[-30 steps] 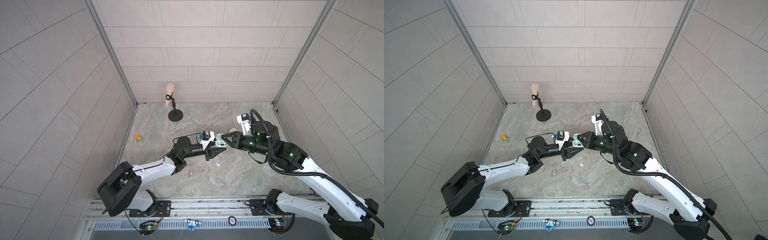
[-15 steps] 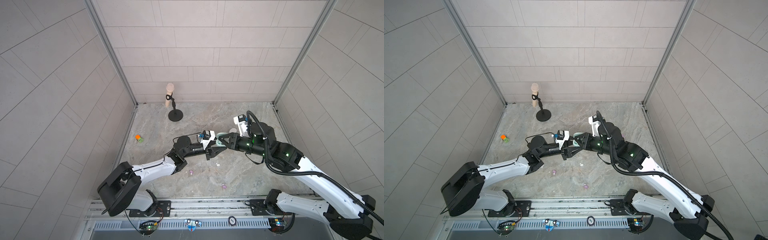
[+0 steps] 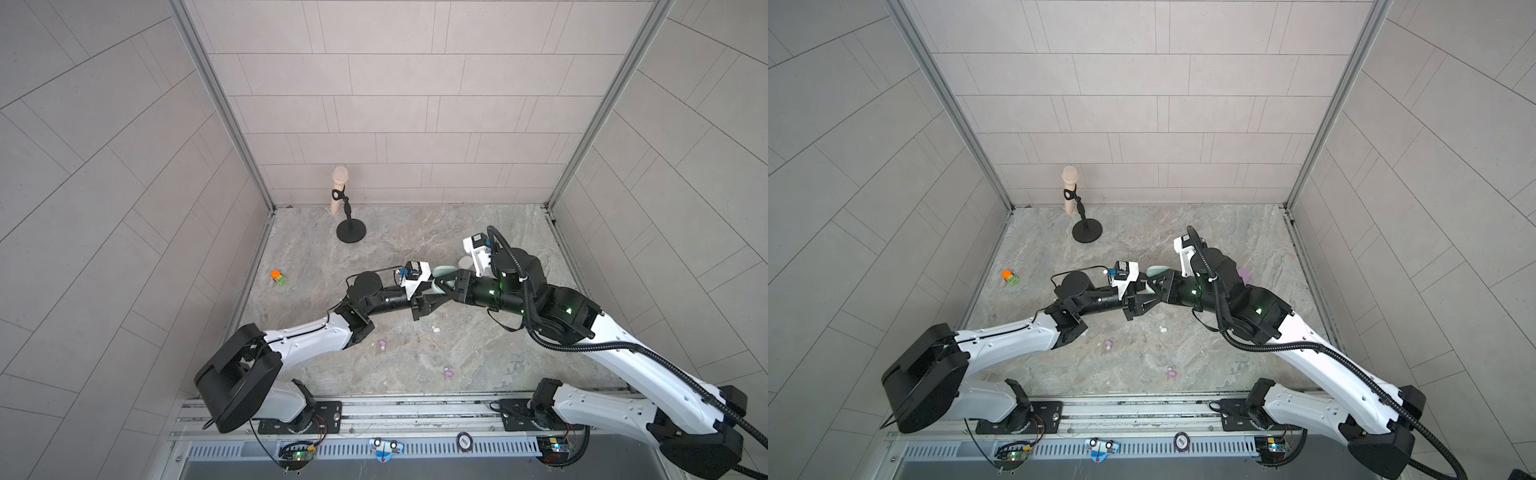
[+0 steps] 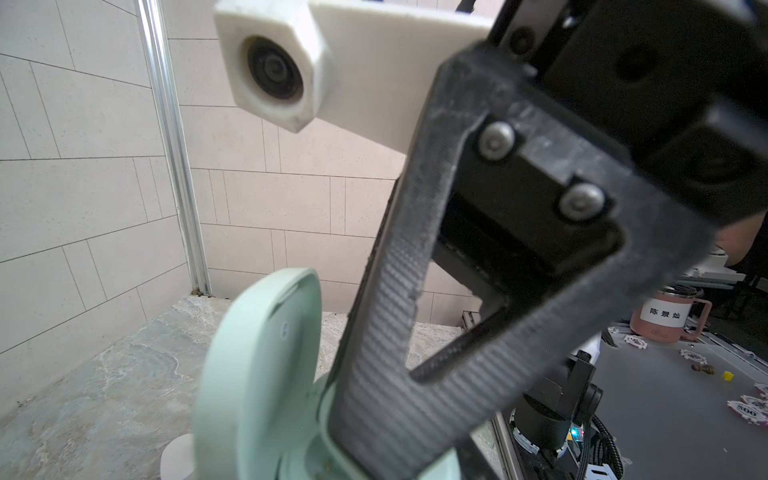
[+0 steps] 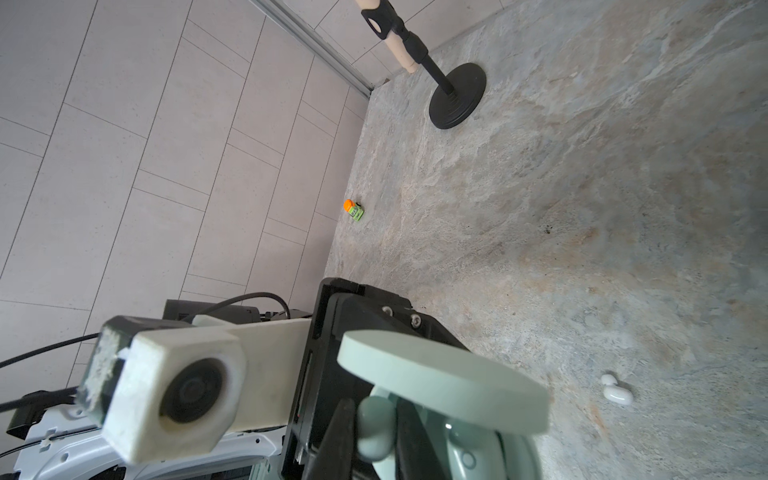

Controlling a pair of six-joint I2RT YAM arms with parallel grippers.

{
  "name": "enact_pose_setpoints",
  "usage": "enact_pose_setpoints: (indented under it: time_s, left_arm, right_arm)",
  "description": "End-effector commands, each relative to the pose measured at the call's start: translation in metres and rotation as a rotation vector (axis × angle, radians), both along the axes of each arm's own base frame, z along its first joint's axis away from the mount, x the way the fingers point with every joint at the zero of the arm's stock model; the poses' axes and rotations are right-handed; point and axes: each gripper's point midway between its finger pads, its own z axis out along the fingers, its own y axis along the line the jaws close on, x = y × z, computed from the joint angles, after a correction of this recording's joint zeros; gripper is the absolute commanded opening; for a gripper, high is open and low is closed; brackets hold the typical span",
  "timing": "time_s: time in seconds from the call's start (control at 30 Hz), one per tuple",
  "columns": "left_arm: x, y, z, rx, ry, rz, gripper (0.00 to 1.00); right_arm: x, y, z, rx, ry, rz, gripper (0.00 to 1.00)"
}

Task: Insert the wireless bluetooth earbuds into the charging case
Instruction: 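Press the mint earbud into the empty case slot and open the right gripper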

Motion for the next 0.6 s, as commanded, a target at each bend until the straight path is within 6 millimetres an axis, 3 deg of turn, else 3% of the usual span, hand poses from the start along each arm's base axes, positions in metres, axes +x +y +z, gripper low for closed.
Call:
enact_pose_setpoints:
  time_s: [0.0,0.47,0.57]
  left_arm:
    - [-0.0067,0.0016,0.0280,-0.054,-0.068,-0.011,0.00]
    - [-0.0057,0.0026,0.0248,-0.047,-0.068,0.000,0.00]
    - [-0.0053,0.0030,0.0251,-0.048,-0.069,0.004,0.00]
  right_arm:
    - [-0.0014,-0.0050,-0.0082,-0.024,0.019,-0.021,0.16]
    - [-0.0069,-0.0083,-0.0130,-0.058,0.037,-0.010,0.30]
    - [-0.0090,-0.0109,-0.0113,-0.063,0.037,-0.012,0.37]
